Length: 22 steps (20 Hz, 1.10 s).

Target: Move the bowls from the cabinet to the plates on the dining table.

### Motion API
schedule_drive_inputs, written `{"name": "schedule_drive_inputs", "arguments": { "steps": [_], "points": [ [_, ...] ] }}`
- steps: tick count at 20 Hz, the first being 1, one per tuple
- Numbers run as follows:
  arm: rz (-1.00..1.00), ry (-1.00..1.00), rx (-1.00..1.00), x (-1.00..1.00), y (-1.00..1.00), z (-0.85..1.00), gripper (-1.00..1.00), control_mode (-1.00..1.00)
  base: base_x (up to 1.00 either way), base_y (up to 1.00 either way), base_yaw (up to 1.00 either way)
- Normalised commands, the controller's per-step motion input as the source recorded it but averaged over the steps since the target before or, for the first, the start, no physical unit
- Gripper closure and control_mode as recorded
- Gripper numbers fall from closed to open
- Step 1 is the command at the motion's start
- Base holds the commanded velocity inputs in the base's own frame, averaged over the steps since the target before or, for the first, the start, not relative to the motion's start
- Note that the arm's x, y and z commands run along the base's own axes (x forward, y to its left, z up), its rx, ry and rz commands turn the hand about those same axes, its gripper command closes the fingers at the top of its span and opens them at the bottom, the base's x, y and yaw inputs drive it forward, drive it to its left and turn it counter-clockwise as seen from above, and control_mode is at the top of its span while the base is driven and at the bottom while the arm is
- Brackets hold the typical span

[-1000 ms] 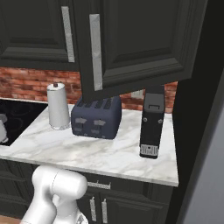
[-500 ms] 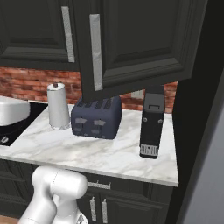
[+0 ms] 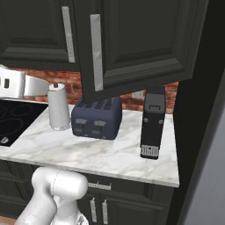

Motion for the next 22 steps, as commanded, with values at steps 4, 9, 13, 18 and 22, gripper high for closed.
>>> {"name": "schedule_drive_inputs", "arguments": {
  "steps": [4,9,13,18,22],
  "points": [
    [0.0,0.1,-0.05,0.21,0.3,-0.12,-1.0,-1.0,0.0,0.0,0.0],
    [0.0,0.05,-0.11,0.0,0.32,-0.14,-1.0,-1.0,0.0,0.0,0.0],
    [0.0,0.03,-0.12,0.22,0.02,-0.04,-1.0,-1.0,0.0,0.0,0.0],
    [0.0,0.04,-0.17,0.35,0.0,-0.01,-1.0,-1.0,0.0,0.0,0.0],
    [0.0,0.04,-0.19,0.37,0.0,-0.03,-1.0,-1.0,0.0,0.0,0.0]
  ]
}}
